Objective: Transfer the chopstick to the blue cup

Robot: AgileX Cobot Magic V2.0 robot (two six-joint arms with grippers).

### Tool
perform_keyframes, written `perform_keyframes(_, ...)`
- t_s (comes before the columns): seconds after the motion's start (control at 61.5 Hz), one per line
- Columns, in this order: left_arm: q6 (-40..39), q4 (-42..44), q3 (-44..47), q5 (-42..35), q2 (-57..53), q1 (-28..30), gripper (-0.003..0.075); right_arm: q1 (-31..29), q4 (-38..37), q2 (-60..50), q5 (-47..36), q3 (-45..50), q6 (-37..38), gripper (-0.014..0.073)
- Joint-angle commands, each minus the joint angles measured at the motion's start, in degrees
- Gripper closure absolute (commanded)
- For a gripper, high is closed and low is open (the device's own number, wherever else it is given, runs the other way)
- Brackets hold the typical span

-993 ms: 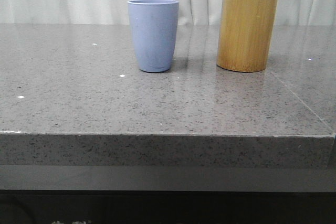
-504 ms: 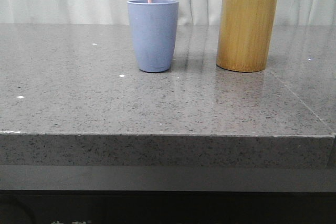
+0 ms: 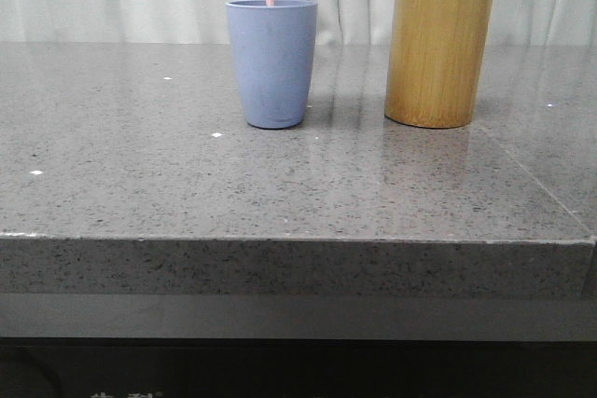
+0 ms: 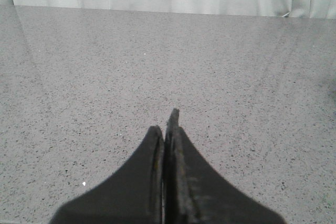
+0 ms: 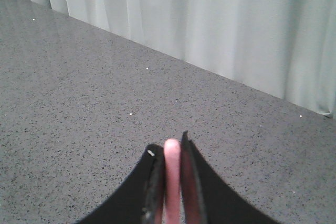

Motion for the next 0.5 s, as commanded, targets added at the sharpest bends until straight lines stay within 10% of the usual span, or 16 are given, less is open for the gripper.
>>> perform_keyframes(0.0,-0.5,0.0,-1.5,-5.0,0.4,0.0,0.0739,-0.1,-0.3,-2.4,-3.8,-1.8,-0.4,0.0399)
perform_keyframes(0.488,-0.5,0.0,-1.5,-5.0,0.4,0.0,0.0739,-0.1,-0.3,-4.1,-4.4,-1.8,-0.4,0.0264)
